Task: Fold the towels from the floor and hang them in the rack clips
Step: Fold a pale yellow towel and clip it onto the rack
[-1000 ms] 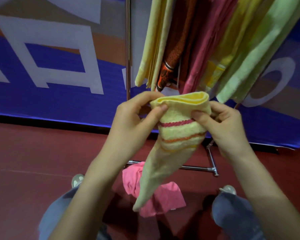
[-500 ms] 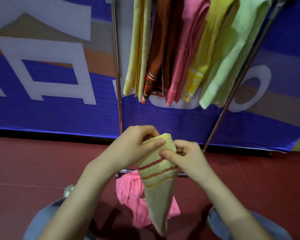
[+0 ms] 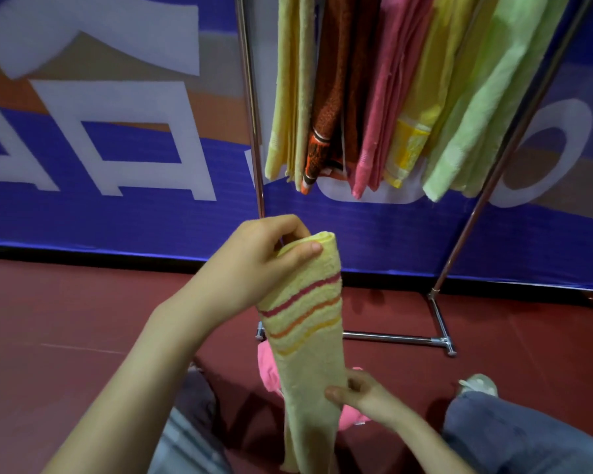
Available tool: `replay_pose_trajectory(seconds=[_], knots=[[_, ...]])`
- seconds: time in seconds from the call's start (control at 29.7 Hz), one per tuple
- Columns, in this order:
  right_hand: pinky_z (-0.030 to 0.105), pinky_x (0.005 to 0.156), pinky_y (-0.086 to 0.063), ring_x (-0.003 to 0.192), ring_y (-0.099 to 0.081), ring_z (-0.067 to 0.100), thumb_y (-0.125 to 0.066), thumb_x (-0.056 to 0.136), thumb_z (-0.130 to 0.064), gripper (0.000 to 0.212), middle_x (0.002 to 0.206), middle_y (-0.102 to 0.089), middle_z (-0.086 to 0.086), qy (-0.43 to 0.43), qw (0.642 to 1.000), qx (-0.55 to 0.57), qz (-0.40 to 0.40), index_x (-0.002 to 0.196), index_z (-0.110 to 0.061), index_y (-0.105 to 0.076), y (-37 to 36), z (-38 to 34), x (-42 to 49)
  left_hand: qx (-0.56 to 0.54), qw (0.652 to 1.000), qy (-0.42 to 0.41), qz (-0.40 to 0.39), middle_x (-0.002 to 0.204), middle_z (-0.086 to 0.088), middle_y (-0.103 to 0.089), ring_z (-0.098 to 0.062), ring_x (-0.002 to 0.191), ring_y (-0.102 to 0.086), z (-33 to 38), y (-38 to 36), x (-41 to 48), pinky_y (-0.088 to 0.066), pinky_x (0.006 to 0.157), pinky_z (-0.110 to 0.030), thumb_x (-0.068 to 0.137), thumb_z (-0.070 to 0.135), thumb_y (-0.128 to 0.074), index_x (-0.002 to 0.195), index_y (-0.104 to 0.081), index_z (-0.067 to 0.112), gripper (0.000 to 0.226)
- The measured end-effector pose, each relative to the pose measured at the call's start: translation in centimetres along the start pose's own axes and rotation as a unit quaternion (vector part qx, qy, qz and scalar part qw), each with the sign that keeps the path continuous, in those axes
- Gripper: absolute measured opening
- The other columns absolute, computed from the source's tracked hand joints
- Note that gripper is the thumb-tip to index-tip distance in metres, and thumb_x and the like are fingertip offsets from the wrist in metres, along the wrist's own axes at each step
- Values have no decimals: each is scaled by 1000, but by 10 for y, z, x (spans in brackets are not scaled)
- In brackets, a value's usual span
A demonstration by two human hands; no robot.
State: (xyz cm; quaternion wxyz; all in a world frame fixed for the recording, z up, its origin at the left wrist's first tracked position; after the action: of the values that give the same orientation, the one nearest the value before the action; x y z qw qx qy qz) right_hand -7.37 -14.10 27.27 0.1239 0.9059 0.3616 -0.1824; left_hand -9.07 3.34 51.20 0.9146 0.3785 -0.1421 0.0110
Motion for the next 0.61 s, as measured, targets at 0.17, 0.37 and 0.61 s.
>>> replay_pose_trajectory(seconds=[0.17, 0.37, 0.61], knots=[[12, 50, -35, 49, -48, -7, -68, 69, -36, 23, 49, -56, -20, 15, 999, -32, -19, 74, -16, -59, -2, -2, 0, 65, 992, 68, 78, 68, 5, -56, -11, 64, -52, -42, 6, -8, -40, 60, -26, 87, 28, -54, 81, -58, 13, 16], [11, 58, -42, 61, -55, -6, -66, 68, -30, 15, 62, -64, -16, 61, 997, -2, -53, 78, -19, -62, 19, -47, -13, 134, 974, 181, -24, 84, -12, -62, -30, 80, -57, -99, -36, -25, -43, 71, -34, 86, 29, -55, 80, -56, 11, 20], [10, 58, -40, 60, -52, -5, -65, 73, -27, 5, 59, -61, -18, 113, 990, -1, -88, 71, -23, -65, 28, -97, -25, -182, 967, 94, -153, 91, 16, -61, 13, 83, -55, -57, -104, -25, -41, 79, -6, 84, 35, -46, 94, -58, 30, 16]])
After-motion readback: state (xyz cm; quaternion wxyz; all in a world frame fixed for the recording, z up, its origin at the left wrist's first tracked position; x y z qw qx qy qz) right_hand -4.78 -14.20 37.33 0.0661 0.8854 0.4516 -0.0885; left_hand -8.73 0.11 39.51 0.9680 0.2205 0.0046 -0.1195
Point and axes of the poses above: each hand's wrist, its own x-axis towards the middle knuckle, its own y-axis out of the back of the hand, z = x × y, the point moved 2 cm from there along x, towards the middle knuckle
